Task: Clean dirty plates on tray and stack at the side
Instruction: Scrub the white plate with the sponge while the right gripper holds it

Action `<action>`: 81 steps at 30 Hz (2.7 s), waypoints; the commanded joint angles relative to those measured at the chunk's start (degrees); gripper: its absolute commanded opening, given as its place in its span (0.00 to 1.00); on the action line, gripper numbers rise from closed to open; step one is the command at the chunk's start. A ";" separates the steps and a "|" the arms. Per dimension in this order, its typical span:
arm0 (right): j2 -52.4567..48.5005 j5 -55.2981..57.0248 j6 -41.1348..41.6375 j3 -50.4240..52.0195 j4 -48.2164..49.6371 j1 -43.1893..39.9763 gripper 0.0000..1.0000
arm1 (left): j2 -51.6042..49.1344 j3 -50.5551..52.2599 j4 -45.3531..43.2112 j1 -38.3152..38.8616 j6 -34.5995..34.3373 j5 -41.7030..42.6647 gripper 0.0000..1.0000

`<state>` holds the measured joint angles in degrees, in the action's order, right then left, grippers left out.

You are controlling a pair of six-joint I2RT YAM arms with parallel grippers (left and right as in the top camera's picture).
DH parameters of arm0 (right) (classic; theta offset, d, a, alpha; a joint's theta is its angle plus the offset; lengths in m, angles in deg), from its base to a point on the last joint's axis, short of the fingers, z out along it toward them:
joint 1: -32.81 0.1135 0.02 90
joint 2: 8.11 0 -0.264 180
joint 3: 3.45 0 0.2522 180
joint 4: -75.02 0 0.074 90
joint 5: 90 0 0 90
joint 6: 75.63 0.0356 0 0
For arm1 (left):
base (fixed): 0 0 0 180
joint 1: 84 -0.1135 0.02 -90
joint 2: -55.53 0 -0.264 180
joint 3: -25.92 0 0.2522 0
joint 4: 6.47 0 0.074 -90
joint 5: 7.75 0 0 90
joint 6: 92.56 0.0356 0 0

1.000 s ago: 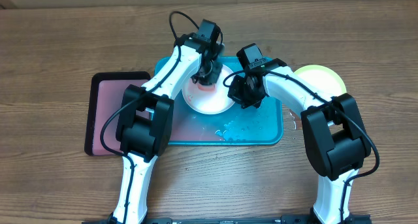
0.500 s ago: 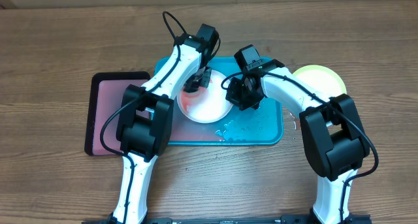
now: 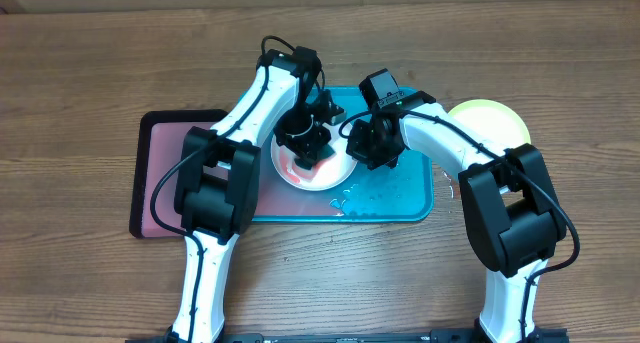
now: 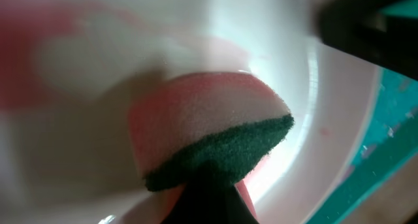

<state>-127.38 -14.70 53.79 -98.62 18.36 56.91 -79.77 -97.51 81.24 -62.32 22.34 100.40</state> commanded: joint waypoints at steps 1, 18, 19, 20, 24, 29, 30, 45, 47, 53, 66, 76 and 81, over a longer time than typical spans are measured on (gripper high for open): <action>-0.57 1.95 1.29 1.18 0.20 -0.33 0.04 | -2.19 1.46 0.50 1.84 7.28 3.61 0.04; -0.57 1.99 1.27 1.18 0.24 -0.33 0.04 | -2.19 1.51 -1.79 1.84 -52.70 -40.19 0.04; -0.57 1.99 1.22 1.18 0.24 -0.33 0.04 | -2.19 1.51 -1.75 1.84 -54.12 -40.19 0.04; -0.55 1.99 1.09 1.18 0.22 -0.33 0.04 | -2.19 1.51 -1.73 1.84 -55.41 -40.19 0.04; -0.55 1.97 1.09 1.18 0.26 -0.33 0.04 | -2.19 1.51 -3.19 1.84 -57.75 -40.19 0.04; -0.55 1.97 1.09 1.18 0.39 -0.31 0.04 | -2.19 1.51 -11.08 1.84 -49.35 -38.91 0.04; -0.57 1.95 1.07 1.18 0.39 -0.31 0.04 | -2.19 1.51 -13.05 1.84 -45.35 -37.44 0.04; -0.57 -3.76 -5.16 1.18 1.53 -0.15 0.04 | -2.14 0.61 -19.56 2.14 -6.23 -7.04 0.04; -0.57 -6.03 -7.28 1.18 1.60 -0.09 0.04 | -2.14 -1.07 -18.05 1.92 -6.29 -4.11 0.04; -0.57 -11.17 -12.33 1.20 1.51 0.59 0.04 | -2.14 -6.05 -14.97 0.70 -15.08 -0.09 0.04; -0.57 -10.93 -12.68 1.20 1.27 1.03 0.04 | -2.21 -4.52 -5.42 3.23 -34.91 3.63 0.04; -0.57 -10.88 -12.68 1.20 1.25 1.01 0.04 | -2.21 -3.98 -5.64 4.07 -26.32 6.75 0.04; -0.57 -10.88 -12.68 1.20 1.25 1.03 0.04 | -2.21 -4.00 -8.52 0.70 -38.34 -10.58 0.04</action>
<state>-127.66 -23.53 42.34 -97.33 19.21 57.02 -80.78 -102.14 74.60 -59.64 -8.32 101.75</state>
